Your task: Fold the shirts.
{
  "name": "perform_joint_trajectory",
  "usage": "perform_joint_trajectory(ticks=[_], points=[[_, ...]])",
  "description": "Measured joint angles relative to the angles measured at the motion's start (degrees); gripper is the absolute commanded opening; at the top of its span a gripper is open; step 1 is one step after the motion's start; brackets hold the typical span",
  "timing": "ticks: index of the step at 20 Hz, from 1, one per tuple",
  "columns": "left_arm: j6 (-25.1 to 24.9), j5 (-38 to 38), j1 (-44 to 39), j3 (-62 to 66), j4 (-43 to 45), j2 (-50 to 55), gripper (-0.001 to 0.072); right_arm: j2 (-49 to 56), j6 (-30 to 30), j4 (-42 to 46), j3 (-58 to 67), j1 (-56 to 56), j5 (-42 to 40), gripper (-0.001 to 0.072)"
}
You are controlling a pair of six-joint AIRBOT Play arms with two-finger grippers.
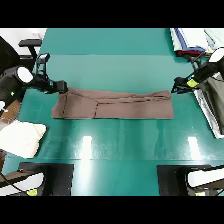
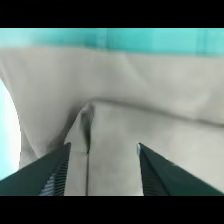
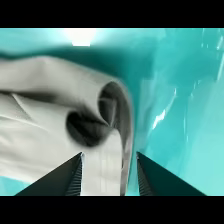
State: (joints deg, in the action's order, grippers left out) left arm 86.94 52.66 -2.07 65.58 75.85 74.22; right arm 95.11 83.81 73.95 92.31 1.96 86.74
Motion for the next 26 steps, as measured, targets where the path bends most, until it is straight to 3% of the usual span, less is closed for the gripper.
perform_joint_trajectory(ticks=[3, 4, 5, 6, 11, 16, 18, 19, 21, 22, 26], points=[[-0.2, 4.0, 0.1, 4.1, 0.0, 0.3, 0.0498, -0.7, -2.0, -2.4, 0.8, -3.4, 1.8, 0.0538], [-0.2, 5.9, 0.1, 5.0, 0.0, 0.3, 0.0387, -1.7, -2.7, -3.6, -0.5, -4.9, 2.0, 0.0572], [-0.3, 7.6, 0.0, 5.7, -0.1, 0.3, 0.0139, -2.6, -3.4, -5.0, -2.3, -6.5, 1.9, 0.0618], [-0.3, 9.0, -0.2, 6.2, -0.3, 0.3, 0.0039, -3.6, -4.3, -6.6, -4.8, -8.2, 1.7, 0.0629], [-0.4, 11.6, -3.0, 7.1, -2.6, 0.5, 0.0037, -5.9, -9.6, -15.0, -18.3, -14.5, -1.6, 0.0627], [0.1, 6.8, -8.2, 6.9, -4.7, 0.8, 0.0036, -3.9, -13.3, -20.5, -26.7, -13.2, -7.3, 0.0623], [0.6, 5.3, -10.2, 6.8, -5.9, 1.4, 0.0027, -2.1, -14.1, -23.4, -27.6, -11.4, -8.2, 0.0525], [0.8, 4.7, -11.3, 6.7, -6.3, 1.8, 0.0028, -1.2, -14.4, -24.5, -27.8, -10.5, -9.0, 0.042], [1.0, 3.7, -13.3, 6.7, -7.6, 3.1, 0.0026, -0.2, -15.1, -25.5, -28.2, -8.8, -11.8, 0.0092], [1.1, 2.9, -14.3, 6.7, -8.5, 3.9, 0.0026, -0.1, -15.4, -26.1, -28.4, -8.2, -13.0, 0.0025], [1.1, -0.2, -18.7, 8.8, -12.0, 9.5, 0.0026, -3.6, -16.2, -26.3, -27.8, -7.7, -15.6, 0.0015]])
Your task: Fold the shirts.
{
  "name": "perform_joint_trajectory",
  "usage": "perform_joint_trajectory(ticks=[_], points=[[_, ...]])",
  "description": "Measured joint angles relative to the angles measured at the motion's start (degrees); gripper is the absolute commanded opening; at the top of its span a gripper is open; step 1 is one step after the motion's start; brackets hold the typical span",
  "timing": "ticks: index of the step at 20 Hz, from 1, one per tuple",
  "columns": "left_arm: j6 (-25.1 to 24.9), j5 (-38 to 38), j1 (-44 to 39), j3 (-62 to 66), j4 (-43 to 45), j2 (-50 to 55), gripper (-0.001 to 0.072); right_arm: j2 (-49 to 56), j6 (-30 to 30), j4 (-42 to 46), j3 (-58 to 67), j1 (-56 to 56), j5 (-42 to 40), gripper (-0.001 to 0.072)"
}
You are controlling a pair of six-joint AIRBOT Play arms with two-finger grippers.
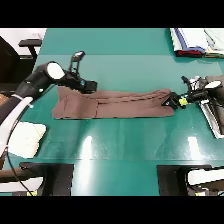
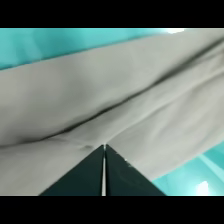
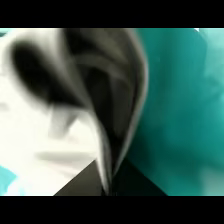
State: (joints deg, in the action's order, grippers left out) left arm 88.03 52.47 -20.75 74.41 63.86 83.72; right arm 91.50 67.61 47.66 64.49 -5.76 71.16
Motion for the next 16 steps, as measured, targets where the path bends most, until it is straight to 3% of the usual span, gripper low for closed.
perform_joint_trajectory(ticks=[9, 16], points=[[-0.4, 0.0, -9.5, 14.4, -2.9, 18.9, 0.0026, -9.7, 3.8, -5.8, 17.8, 6.7, 8.0, 0.0015], [-0.4, 0.6, -11.4, 17.4, -4.2, 23.4, 0.0026, -10.5, 7.1, -7.2, 29.8, 16.9, 9.6, 0.0015]])
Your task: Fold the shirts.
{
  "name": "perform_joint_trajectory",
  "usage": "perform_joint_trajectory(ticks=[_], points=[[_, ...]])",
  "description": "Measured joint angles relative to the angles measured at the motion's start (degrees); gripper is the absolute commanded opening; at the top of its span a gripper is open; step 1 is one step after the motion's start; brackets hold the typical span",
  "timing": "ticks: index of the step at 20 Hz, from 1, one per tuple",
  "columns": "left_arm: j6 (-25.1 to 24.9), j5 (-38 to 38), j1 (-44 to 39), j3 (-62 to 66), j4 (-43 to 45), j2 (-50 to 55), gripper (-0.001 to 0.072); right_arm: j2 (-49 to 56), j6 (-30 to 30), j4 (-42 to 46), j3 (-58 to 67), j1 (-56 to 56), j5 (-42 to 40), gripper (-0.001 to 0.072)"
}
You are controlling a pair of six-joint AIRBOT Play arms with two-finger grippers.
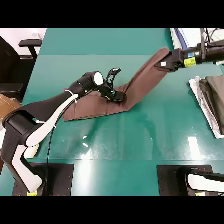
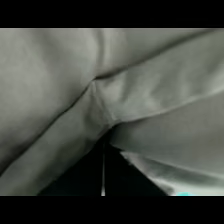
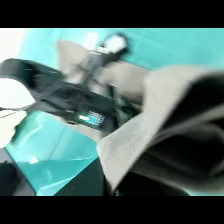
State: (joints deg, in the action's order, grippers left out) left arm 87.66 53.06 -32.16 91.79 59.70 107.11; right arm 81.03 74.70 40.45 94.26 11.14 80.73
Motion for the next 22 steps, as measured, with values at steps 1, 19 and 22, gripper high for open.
perform_joint_trajectory(ticks=[1, 19, 22], points=[[0.2, 0.1, 0.0, 0.2, 0.0, 0.2, 0.0027, -0.1, 0.2, -0.1, 1.2, 1.3, 0.0, 0.0015], [-1.0, 10.6, 30.0, 8.8, 14.1, -32.9, 0.0027, 26.3, -0.1, -0.3, 23.2, 36.9, -13.1, 0.0544], [-1.0, 11.5, 32.1, 8.9, 14.5, -35.0, 0.0027, 27.5, -1.4, 1.7, 22.2, 37.3, -11.9, 0.054]])
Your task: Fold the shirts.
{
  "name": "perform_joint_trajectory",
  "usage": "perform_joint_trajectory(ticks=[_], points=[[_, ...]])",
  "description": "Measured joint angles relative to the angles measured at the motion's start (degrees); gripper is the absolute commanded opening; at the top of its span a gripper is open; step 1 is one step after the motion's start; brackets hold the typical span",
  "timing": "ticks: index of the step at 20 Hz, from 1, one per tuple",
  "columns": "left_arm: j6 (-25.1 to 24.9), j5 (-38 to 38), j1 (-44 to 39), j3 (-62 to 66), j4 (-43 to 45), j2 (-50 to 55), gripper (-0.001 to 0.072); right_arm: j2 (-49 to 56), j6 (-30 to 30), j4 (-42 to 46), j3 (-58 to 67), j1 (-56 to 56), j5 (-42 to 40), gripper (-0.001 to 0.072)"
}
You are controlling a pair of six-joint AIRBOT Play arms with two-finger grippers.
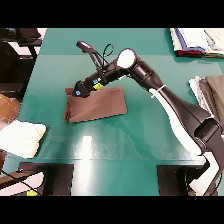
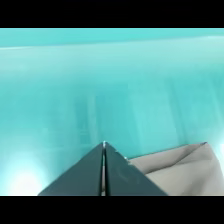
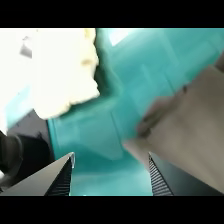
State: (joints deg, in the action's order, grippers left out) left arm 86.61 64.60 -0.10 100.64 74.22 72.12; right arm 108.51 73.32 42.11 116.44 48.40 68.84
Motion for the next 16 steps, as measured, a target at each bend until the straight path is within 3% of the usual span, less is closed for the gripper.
perform_joint_trajectory(ticks=[6, 7, 9, 16], points=[[-0.1, 2.0, 1.2, -0.1, 0.1, -1.1, 0.0027, -7.3, 1.0, 8.4, -16.0, -12.1, 3.9, 0.0541], [-0.1, 2.3, 1.2, -0.1, -0.2, -1.0, 0.0027, -8.8, 1.6, 8.7, -19.6, -14.8, 3.7, 0.0652], [-0.1, 2.6, 0.8, -0.2, -0.7, -0.8, 0.0027, -10.7, 2.9, 9.3, -26.6, -20.0, 2.5, 0.0677], [-0.1, 1.9, -4.0, -0.2, -1.2, 1.2, 0.0027, -8.1, 2.7, 0.9, -36.7, -25.0, -1.8, 0.0674]])
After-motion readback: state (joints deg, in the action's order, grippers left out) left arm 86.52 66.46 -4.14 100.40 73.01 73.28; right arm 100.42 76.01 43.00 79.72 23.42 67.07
